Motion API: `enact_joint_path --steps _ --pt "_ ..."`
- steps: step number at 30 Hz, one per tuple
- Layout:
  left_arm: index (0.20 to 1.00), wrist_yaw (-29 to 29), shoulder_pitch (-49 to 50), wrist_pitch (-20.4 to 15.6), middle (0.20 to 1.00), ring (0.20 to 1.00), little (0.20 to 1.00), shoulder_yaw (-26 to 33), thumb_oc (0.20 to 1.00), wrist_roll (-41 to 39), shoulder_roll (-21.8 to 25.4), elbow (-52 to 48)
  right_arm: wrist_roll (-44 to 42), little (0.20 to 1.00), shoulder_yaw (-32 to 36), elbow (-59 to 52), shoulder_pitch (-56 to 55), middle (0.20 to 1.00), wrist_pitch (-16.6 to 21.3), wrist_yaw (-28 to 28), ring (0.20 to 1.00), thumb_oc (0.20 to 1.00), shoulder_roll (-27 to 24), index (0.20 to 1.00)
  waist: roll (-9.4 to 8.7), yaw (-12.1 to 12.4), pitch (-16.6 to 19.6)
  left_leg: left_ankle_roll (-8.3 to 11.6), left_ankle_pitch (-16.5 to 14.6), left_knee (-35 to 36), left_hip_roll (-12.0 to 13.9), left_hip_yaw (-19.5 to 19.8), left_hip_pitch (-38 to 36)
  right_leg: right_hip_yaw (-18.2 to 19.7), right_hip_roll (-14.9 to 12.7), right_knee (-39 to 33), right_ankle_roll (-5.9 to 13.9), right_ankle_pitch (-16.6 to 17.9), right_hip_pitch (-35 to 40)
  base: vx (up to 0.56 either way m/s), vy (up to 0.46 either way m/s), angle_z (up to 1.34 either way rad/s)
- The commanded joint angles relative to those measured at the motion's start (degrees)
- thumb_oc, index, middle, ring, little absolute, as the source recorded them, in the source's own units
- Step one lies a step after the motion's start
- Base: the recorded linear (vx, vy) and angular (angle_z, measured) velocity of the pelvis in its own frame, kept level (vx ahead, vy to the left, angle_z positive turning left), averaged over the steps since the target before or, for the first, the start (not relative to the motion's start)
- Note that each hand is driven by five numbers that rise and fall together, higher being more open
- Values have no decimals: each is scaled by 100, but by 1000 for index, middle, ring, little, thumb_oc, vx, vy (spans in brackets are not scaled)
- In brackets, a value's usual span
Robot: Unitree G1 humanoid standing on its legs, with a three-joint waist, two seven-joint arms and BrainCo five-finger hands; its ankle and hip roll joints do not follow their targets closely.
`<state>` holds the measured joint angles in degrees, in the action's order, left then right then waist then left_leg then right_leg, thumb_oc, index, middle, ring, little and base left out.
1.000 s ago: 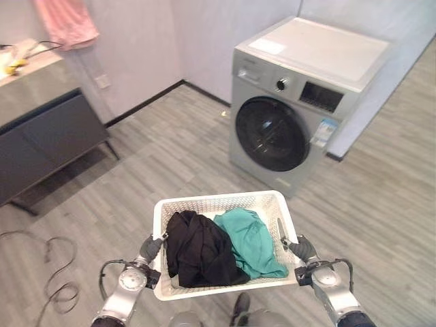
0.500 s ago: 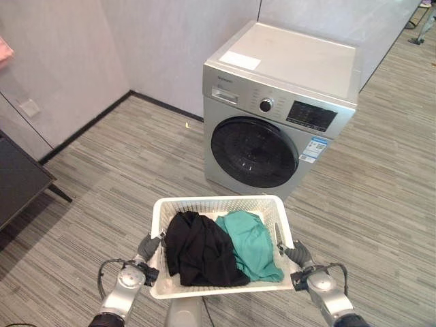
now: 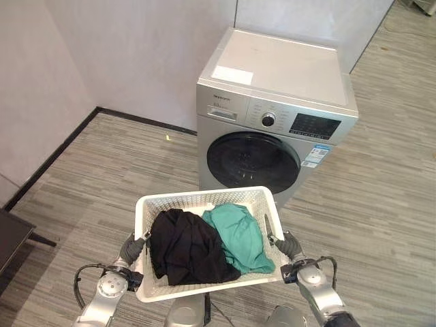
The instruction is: Grab the laundry basket,head to the washer,open it,put in the laundry and shut it.
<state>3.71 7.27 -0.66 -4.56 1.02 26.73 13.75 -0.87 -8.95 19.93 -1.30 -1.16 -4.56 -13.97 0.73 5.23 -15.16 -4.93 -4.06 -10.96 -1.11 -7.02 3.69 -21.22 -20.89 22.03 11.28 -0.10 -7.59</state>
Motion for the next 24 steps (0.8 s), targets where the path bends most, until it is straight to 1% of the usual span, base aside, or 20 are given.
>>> enact_joint_path --steps 1,2,3,5,6,7,8,9,11,12,13,14,15,16,18,19,21,22,23,24 --pt "200 489 128 -217 200 200 200 1373 200 -25 682 -6 -131 200 1438 110 106 200 206 -503 200 200 -1122 200 -25 -16 339 457 -305 238 439 454 -411 144 255 -1458 -45 533 -56 250 -123 21" --pt "200 489 127 -217 200 200 200 1372 200 -25 681 -6 -131 200 1439 109 105 200 205 -503 200 200 -1122 200 -19 -10 337 459 -309 237 446 449 -416 144 266 -1479 -46 545 -43 281 -94 19" --pt "200 550 19 -245 200 200 200 1349 200 29 666 18 -84 200 1409 98 117 200 216 -503 200 200 -1122 200 -28 -49 323 495 -411 242 453 471 -541 315 233 -1820 24 697 -174 253 -96 13" --pt "200 569 -50 -246 200 200 200 1342 200 53 672 7 -45 200 1365 79 130 200 198 -469 200 200 -1134 200 -53 -48 318 517 -473 245 461 472 -611 333 244 -1978 52 751 -180 243 -102 6" --pt "200 571 -158 -267 200 200 200 1282 200 49 651 1 6 200 1279 98 130 200 187 -412 200 200 -1141 200 -121 -76 349 525 -591 213 415 499 -678 411 289 -2103 71 800 -132 280 -109 12" --pt "200 594 -216 -281 200 200 200 1220 200 37 622 45 10 200 1237 163 101 200 180 -376 200 200 -1143 200 -165 -110 399 533 -718 164 386 577 -753 590 422 -2092 59 778 -39 262 -111 15" --pt "200 597 -222 -285 200 200 200 1218 200 36 623 50 9 200 1238 165 105 200 183 -376 200 200 -1143 200 -185 -112 396 531 -690 165 363 576 -737 595 401 -2101 54 802 -52 335 -123 12" --pt "200 596 -235 -304 200 200 200 1144 200 15 539 80 -21 200 1166 132 -11 200 202 -243 200 200 -1151 200 -290 -187 512 578 -788 142 377 645 -868 832 562 -2054 32 771 7 301 -143 24" --pt "200 591 -203 -323 200 200 200 1080 200 -91 432 122 -138 200 1036 93 -48 200 243 -160 200 200 -1125 200 -313 -200 608 668 -787 70 566 686 -969 869 769 -1968 -30 677 65 339 -203 23" --pt "200 587 -187 -326 200 200 200 1058 200 -164 386 169 -203 200 976 67 -79 200 255 -122 200 200 -1123 200 -315 -218 649 729 -740 -4 697 714 -985 856 884 -1926 -83 595 98 262 -234 11" --pt "200 605 -197 -325 200 200 200 1055 200 -218 367 210 -288 200 935 38 -81 200 292 -113 200 200 -1113 200 -315 -203 671 829 -542 -245 863 744 -914 804 1016 -1910 -155 500 169 170 -178 14" --pt "200 607 -199 -327 200 200 200 1053 200 -221 370 214 -293 200 934 41 -80 200 296 -114 200 200 -1114 200 -301 -214 675 850 -555 -281 890 762 -890 786 1040 -1911 -172 494 171 181 -286 13" --pt "200 642 -230 -325 200 200 200 1034 200 -229 379 194 -397 200 896 -166 -85 200 374 -137 200 200 -1165 200 -370 -157 605 958 -130 -1156 1071 864 -503 724 1185 -1946 -350 369 359 78 -192 3" --pt "200 644 -236 -323 200 200 200 1030 200 -229 382 194 -400 200 903 -175 -89 200 371 -137 200 200 -1162 200 -358 -174 602 971 -157 -1254 1085 903 -435 700 1200 -1950 -362 373 356 97 -259 -1" --pt "200 704 -294 -356 200 200 200 1017 200 -239 375 132 -438 200 895 -401 -71 200 461 -203 200 200 -1252 200 -413 -153 500 991 125 -2014 1131 1052 -14 626 1349 -2044 -521 252 536 55 -180 -15" --pt "200 844 -341 -393 200 200 200 1052 200 -166 405 66 -205 200 906 -554 -89 200 469 -313 200 200 -1384 200 -484 -161 407 970 220 -2083 1266 935 286 524 1416 -2132 -608 138 685 100 -162 -21" --pt "200 1097 -392 -444 200 200 200 1121 200 146 449 19 232 200 907 -608 -130 200 463 -485 200 200 -1499 200 -569 -130 366 957 37 -1645 1324 741 531 470 1407 -2246 -586 95 783 97 -65 8" --pt "200 1116 -397 -446 200 200 200 1116 200 170 440 23 258 200 906 -610 -129 200 461 -497 200 200 -1487 200 -580 -126 374 952 37 -1617 1315 725 517 476 1398 -2262 -580 97 786 104 58 30" --pt "200 1470 -406 -488 200 200 200 1212 200 635 507 -43 469 200 864 -684 -222 200 519 -583 200 200 -1412 200 -560 -49 311 992 24 -867 1325 696 657 519 1440 -2334 -506 48 845 103 92 20" --pt "200 1590 -326 -478 200 200 200 1250 200 872 532 -85 615 200 815 -765 -326 200 534 -557 200 200 -1355 200 -542 -38 324 1033 73 -467 1371 675 544 507 1471 -2350 -485 26 848 102 82 3"
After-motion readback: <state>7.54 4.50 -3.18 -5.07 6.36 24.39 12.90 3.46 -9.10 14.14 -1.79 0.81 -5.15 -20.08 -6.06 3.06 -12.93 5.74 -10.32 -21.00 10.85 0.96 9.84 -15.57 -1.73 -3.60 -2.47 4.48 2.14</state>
